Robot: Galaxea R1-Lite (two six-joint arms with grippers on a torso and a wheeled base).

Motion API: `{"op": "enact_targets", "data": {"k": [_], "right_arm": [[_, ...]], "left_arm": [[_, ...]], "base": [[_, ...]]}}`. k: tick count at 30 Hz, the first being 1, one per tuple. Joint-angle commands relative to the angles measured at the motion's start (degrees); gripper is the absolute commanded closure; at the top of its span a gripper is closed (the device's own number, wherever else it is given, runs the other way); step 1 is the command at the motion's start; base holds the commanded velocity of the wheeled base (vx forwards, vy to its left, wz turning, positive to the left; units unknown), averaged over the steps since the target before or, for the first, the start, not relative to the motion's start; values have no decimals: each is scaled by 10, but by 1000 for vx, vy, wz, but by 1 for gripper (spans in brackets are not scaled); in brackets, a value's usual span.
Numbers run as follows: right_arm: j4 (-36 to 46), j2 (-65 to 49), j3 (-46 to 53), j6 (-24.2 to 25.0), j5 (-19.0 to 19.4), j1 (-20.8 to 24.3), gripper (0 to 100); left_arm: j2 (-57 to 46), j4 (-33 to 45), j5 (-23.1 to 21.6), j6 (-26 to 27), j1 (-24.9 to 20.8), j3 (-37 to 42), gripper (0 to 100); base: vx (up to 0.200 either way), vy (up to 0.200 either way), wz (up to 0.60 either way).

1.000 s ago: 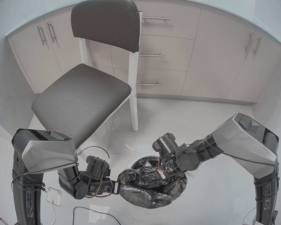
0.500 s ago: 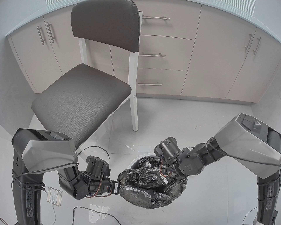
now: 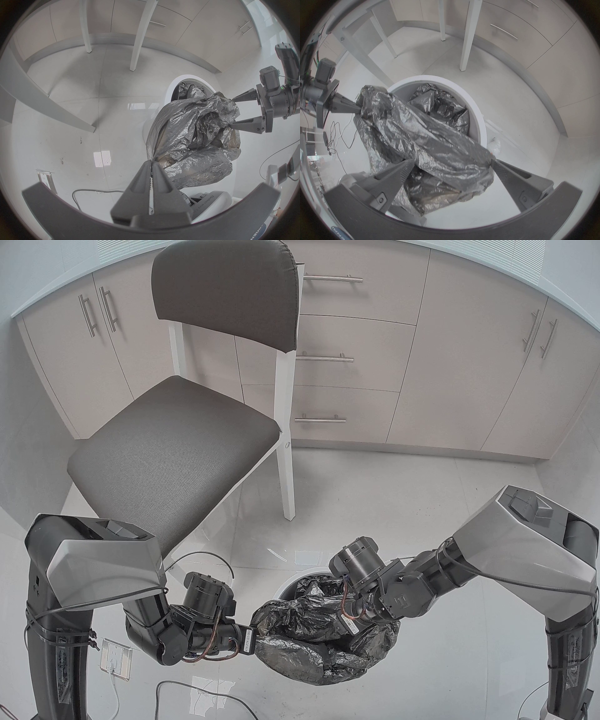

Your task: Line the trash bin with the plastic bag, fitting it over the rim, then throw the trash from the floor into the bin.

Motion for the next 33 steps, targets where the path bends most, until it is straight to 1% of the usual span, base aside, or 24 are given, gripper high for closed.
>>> {"op": "enact_targets", "data": {"k": [1, 6, 14, 17, 25, 33], "right_arm": [[-27, 26, -15, 0, 0, -6, 0], [-31, 48, -47, 3, 0, -12, 0], [-33, 50, -63, 6, -3, -31, 0], [-34, 52, -72, 6, -20, -42, 0], [-77, 52, -81, 0, -20, -52, 0], [-80, 83, -137, 5, -20, -60, 0]], "left_arm": [[1, -4, 0, 0, 0, 0, 100], [6, -24, 0, 0, 0, 7, 100], [6, -33, -1, -1, 1, 9, 100], [6, -41, -1, -2, 2, 8, 100], [5, -65, -3, -4, 6, 2, 100], [13, -67, -5, -4, 23, -40, 100]], "base": [[0, 0, 0], [0, 0, 0], [0, 0, 0], [0, 0, 0], [0, 0, 0], [0, 0, 0]]}}
